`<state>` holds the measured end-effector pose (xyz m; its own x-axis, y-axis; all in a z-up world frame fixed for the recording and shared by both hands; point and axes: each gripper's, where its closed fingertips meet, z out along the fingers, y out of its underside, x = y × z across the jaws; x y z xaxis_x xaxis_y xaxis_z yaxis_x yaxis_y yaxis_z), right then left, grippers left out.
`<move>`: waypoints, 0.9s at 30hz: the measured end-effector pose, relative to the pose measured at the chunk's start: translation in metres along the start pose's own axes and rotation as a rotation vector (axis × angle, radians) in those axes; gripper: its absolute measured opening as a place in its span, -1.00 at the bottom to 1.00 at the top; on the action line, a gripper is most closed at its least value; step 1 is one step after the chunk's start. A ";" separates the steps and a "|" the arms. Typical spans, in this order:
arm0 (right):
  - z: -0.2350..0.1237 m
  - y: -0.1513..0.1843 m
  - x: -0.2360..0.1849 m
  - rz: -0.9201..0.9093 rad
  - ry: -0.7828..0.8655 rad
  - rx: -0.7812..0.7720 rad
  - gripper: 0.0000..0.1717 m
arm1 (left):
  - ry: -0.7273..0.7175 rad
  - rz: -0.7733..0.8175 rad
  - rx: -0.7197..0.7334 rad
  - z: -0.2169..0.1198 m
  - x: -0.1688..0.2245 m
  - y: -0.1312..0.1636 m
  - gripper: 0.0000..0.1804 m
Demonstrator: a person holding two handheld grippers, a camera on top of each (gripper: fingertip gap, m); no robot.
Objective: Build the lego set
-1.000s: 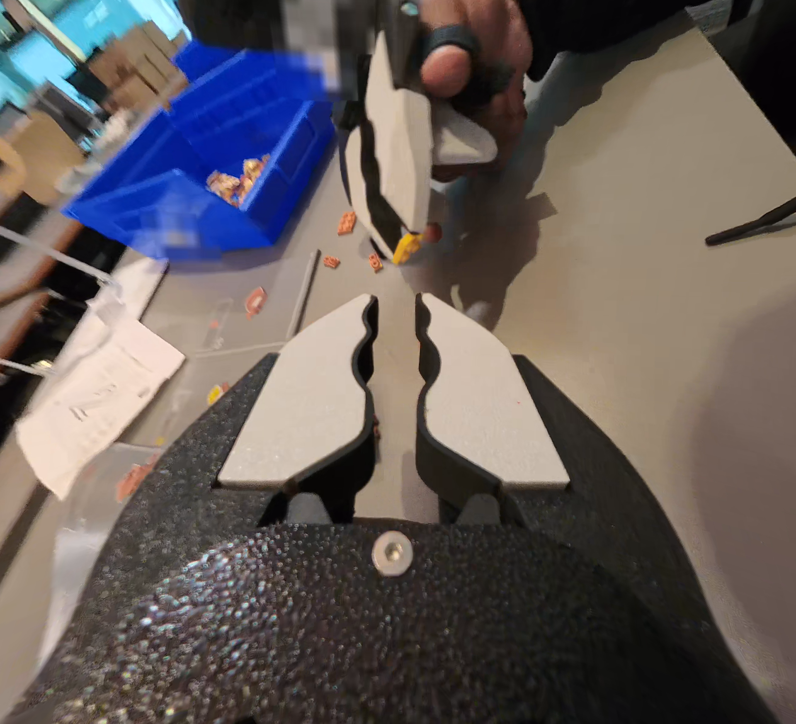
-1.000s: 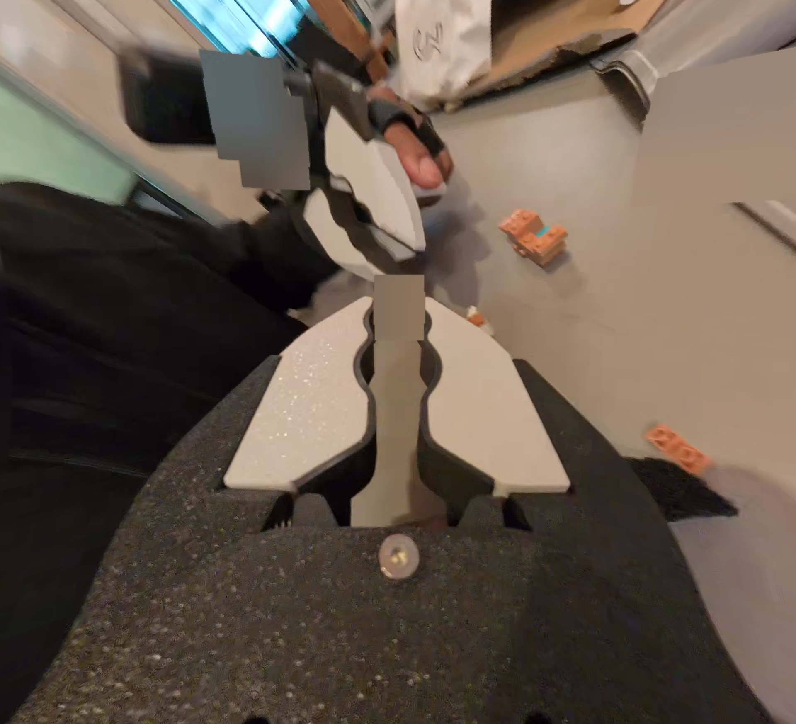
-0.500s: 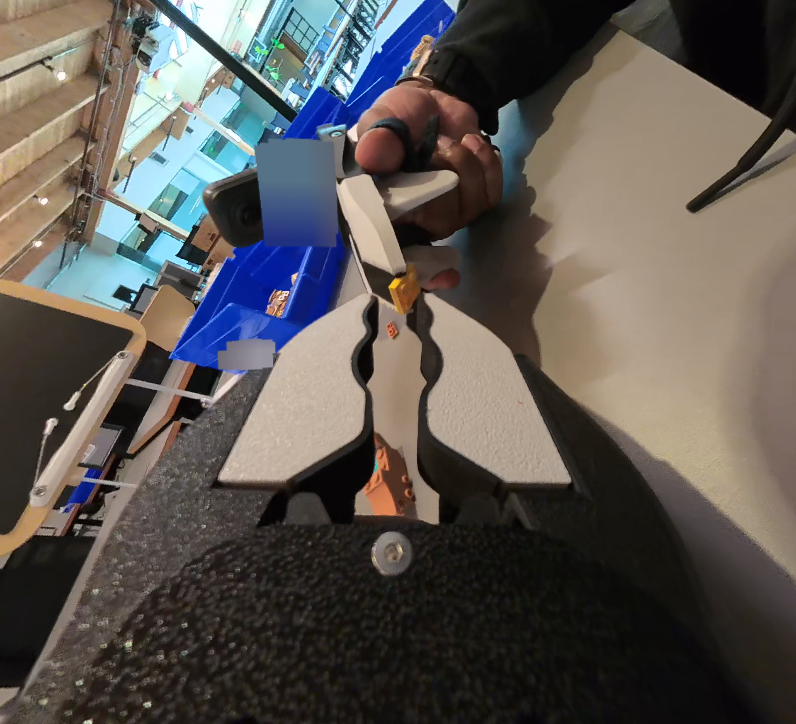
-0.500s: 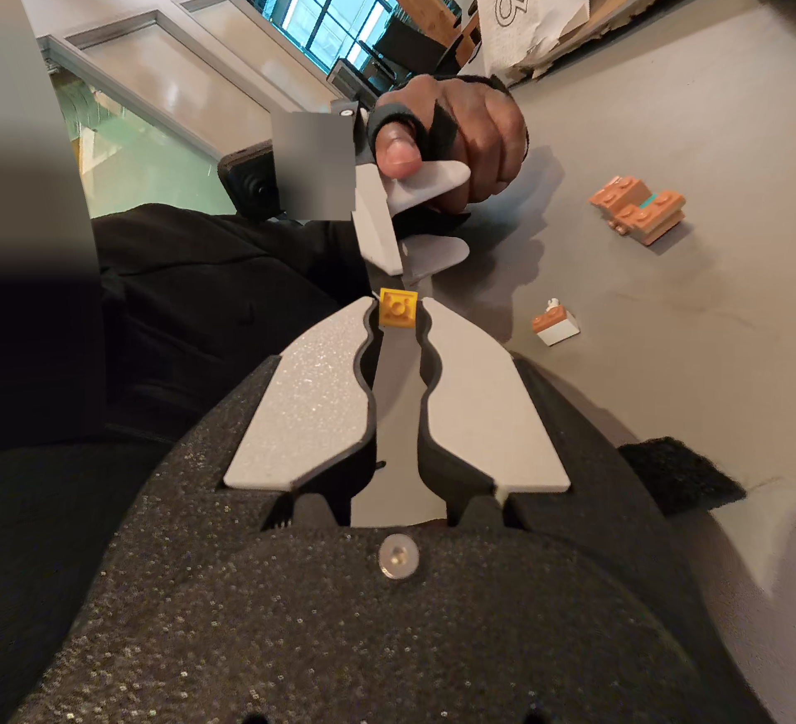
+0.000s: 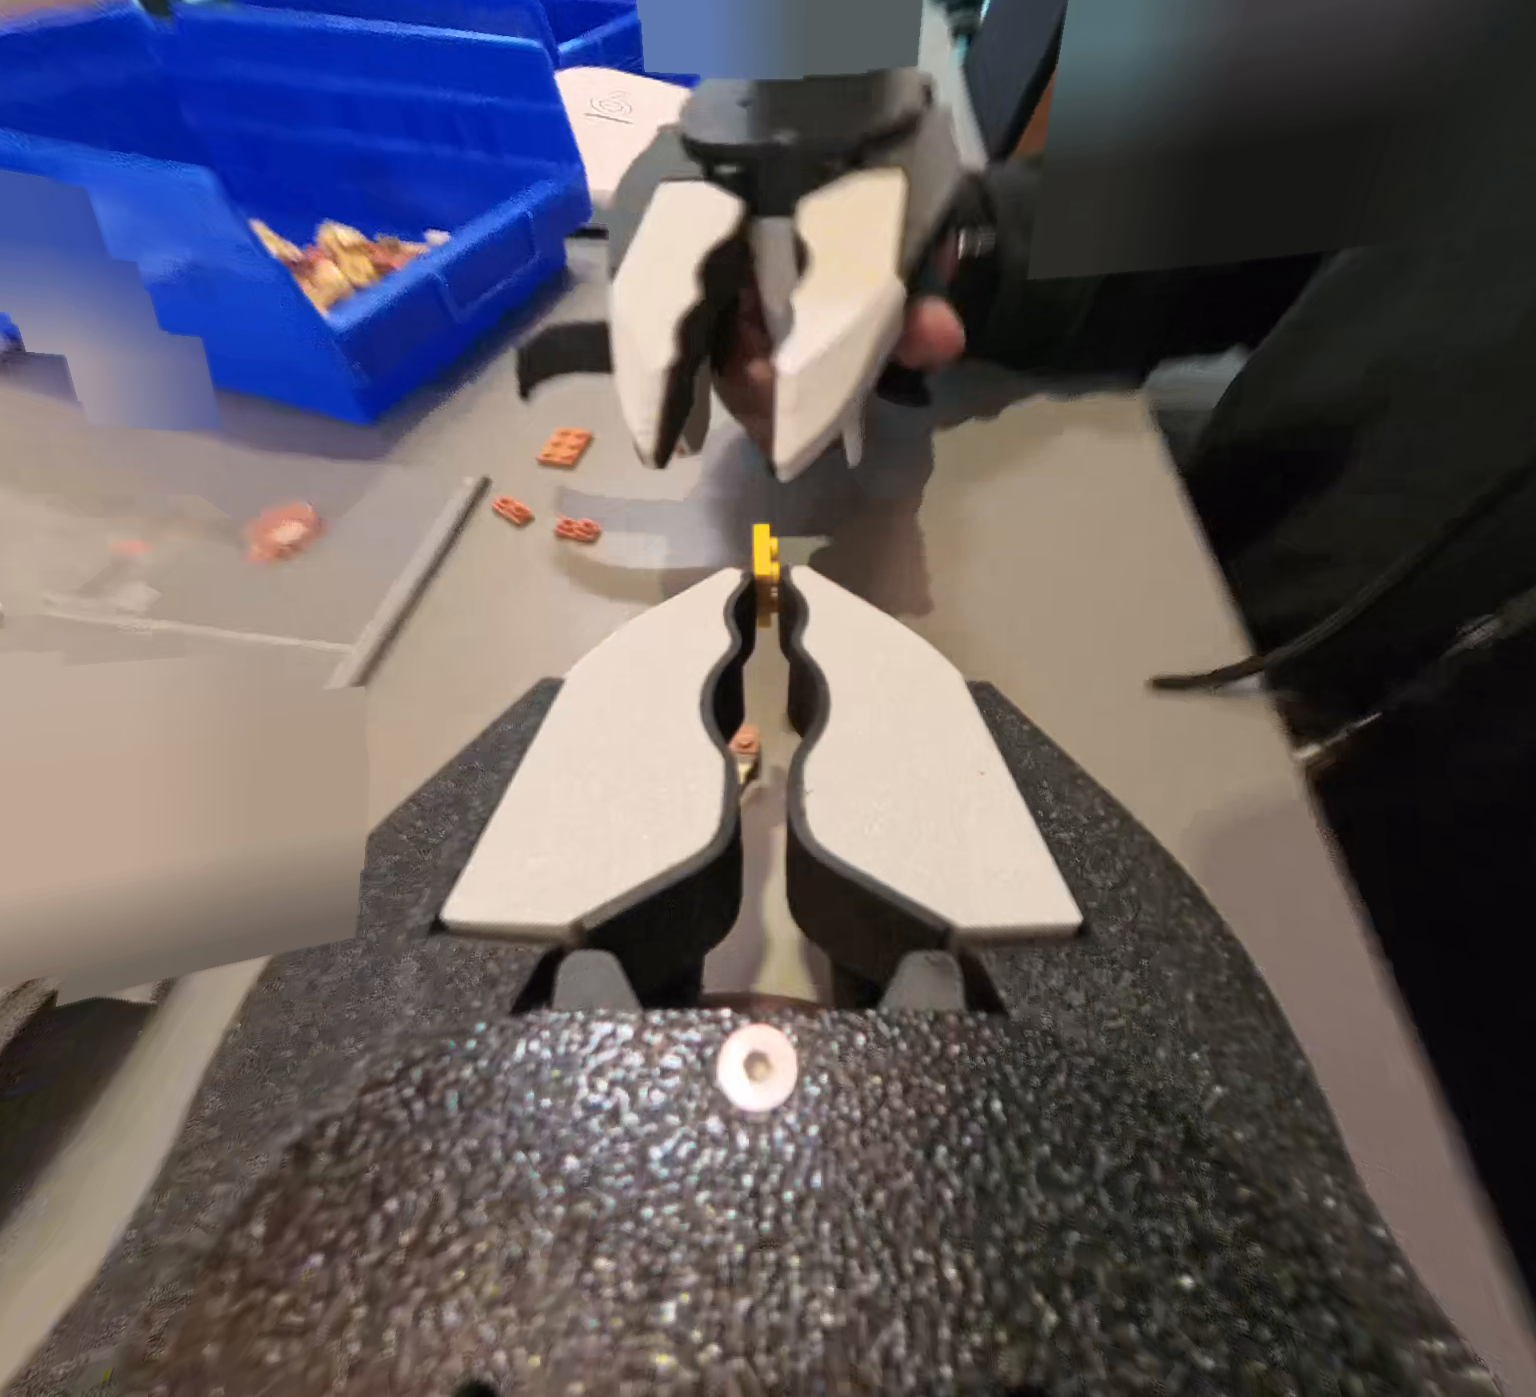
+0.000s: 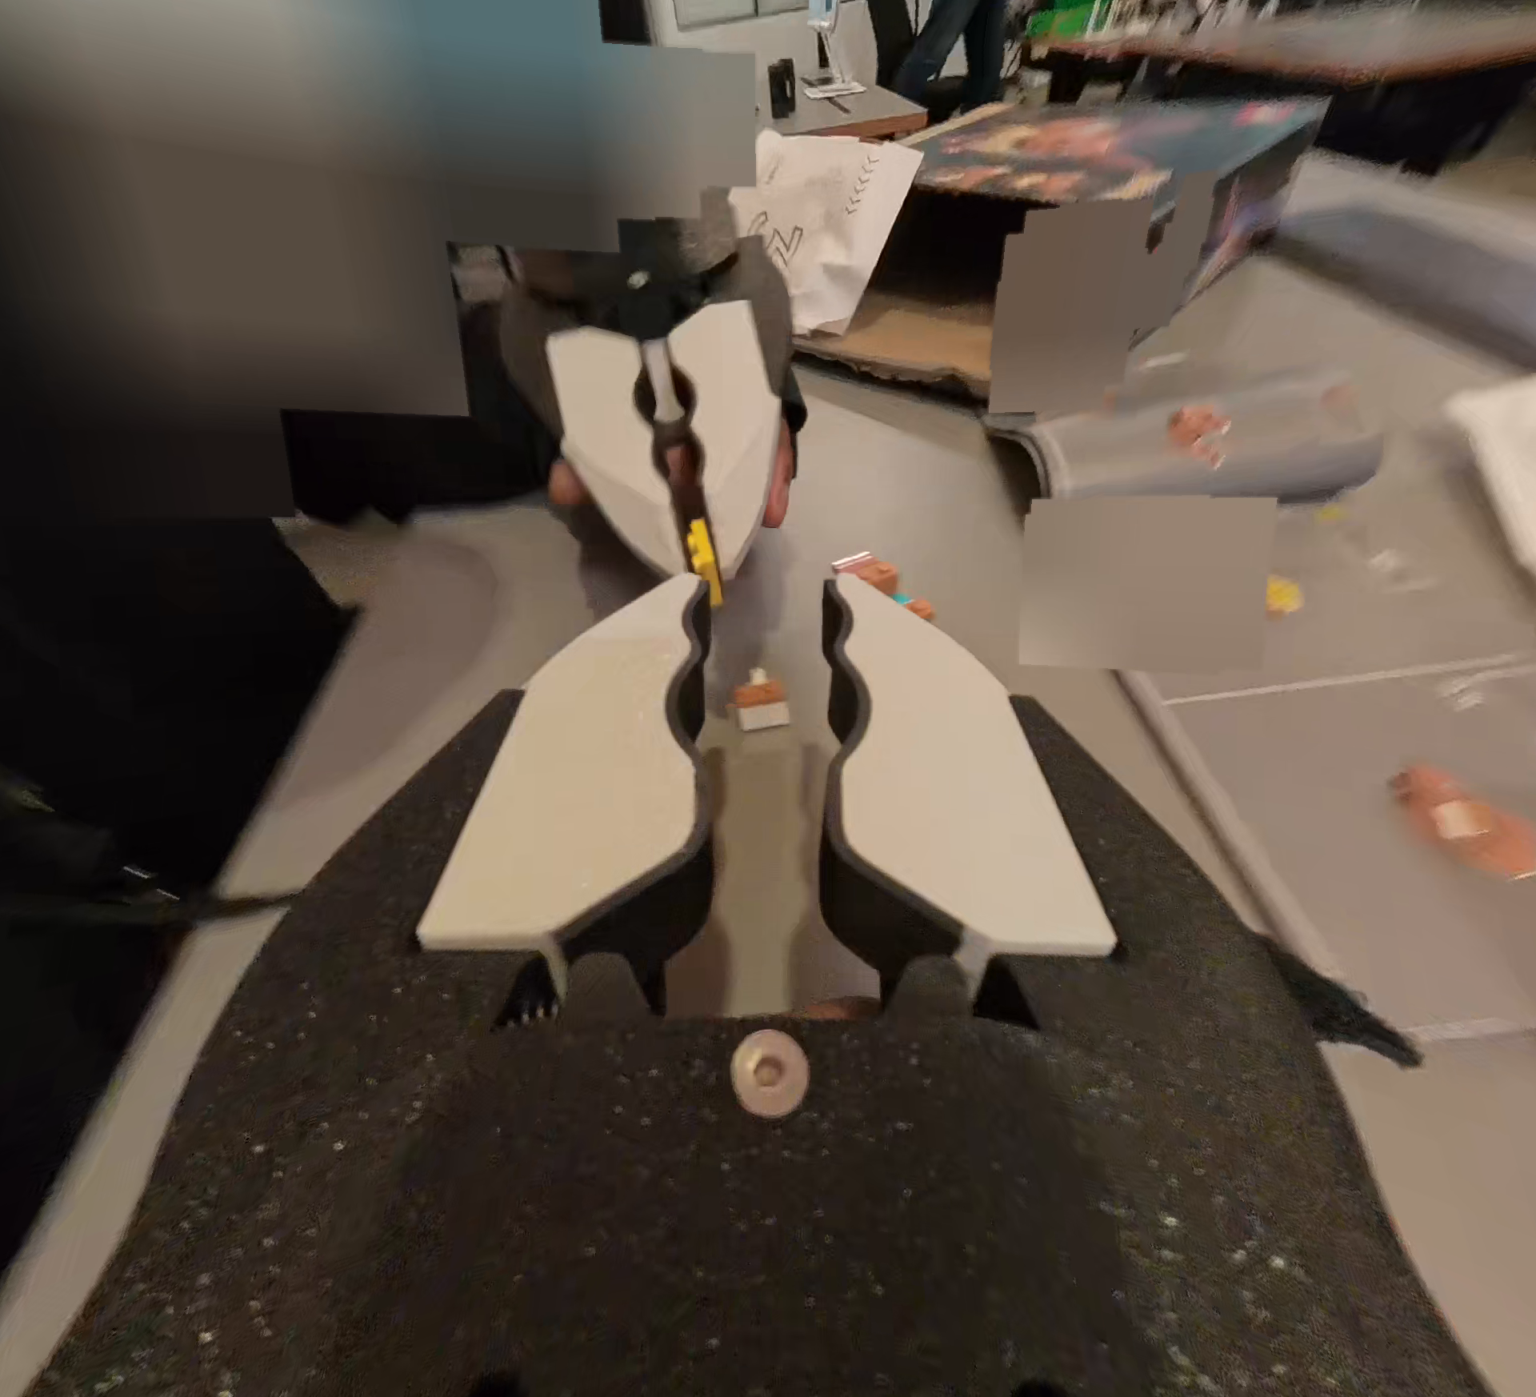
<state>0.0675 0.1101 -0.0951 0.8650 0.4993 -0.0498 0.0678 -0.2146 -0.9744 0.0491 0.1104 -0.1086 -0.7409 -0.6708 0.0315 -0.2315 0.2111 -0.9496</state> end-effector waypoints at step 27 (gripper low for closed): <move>0.028 0.007 -0.013 -0.665 0.183 -0.091 -0.81 | 0.237 -0.601 0.063 -0.005 0.003 0.002 -0.91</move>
<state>0.0429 0.1252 -0.1068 0.6945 0.4016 0.5970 0.6470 0.0144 -0.7624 0.0433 0.1124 -0.1086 -0.6147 -0.4826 0.6240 -0.6170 -0.1987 -0.7615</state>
